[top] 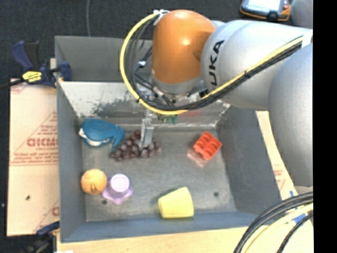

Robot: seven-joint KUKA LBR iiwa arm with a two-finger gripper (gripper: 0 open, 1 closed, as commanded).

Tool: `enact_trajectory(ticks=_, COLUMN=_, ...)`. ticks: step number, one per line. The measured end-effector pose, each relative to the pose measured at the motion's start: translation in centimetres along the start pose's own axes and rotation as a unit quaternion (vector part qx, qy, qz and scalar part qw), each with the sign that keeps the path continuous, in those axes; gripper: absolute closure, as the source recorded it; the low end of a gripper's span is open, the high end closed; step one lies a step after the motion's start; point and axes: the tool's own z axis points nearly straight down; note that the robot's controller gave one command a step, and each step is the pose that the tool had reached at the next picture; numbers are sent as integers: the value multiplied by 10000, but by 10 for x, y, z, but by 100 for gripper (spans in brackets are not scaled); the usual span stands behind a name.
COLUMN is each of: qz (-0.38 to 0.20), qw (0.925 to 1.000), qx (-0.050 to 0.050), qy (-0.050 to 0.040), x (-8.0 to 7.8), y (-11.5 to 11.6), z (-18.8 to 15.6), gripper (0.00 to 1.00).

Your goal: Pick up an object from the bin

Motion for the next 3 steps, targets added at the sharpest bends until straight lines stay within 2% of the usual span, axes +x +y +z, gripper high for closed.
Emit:
enact_trajectory(ticks=1, qz=17, qw=10000, qx=-7, qy=-40, x=-1, y=-1, z=-6, gripper=0)
enact_trajectory(ticks=2, qz=-731, qw=9973, qx=2, qy=-53, x=0, y=-25, z=107, gripper=0)
enact_trajectory(ticks=3, qz=-979, qw=9952, qx=0, qy=-72, x=9, y=-34, z=52, gripper=0)
